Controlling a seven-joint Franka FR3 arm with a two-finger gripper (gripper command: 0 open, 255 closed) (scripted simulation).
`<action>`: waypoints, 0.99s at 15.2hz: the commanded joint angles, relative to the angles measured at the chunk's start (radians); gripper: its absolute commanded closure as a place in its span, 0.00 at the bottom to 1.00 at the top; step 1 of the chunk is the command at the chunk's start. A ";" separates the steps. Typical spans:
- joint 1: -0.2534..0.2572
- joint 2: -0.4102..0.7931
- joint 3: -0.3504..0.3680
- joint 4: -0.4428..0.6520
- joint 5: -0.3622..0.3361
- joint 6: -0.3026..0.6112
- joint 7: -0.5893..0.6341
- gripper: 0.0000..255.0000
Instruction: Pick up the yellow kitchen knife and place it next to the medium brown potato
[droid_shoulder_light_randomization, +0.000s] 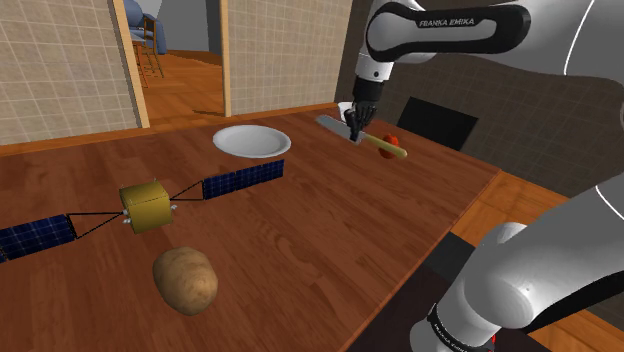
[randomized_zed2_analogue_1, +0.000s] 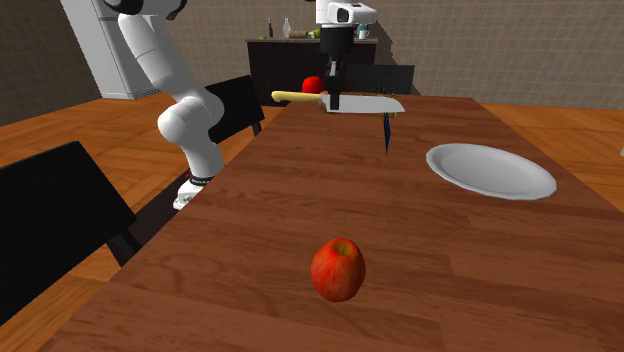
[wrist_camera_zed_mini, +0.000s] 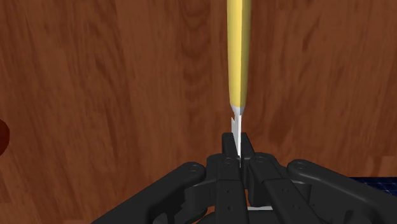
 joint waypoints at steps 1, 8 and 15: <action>0.010 -0.061 0.028 -0.052 0.002 -0.010 0.039 1.00; 0.060 -0.211 0.145 -0.175 0.048 -0.039 0.189 1.00; 0.121 -0.318 0.273 -0.243 0.126 -0.074 0.344 1.00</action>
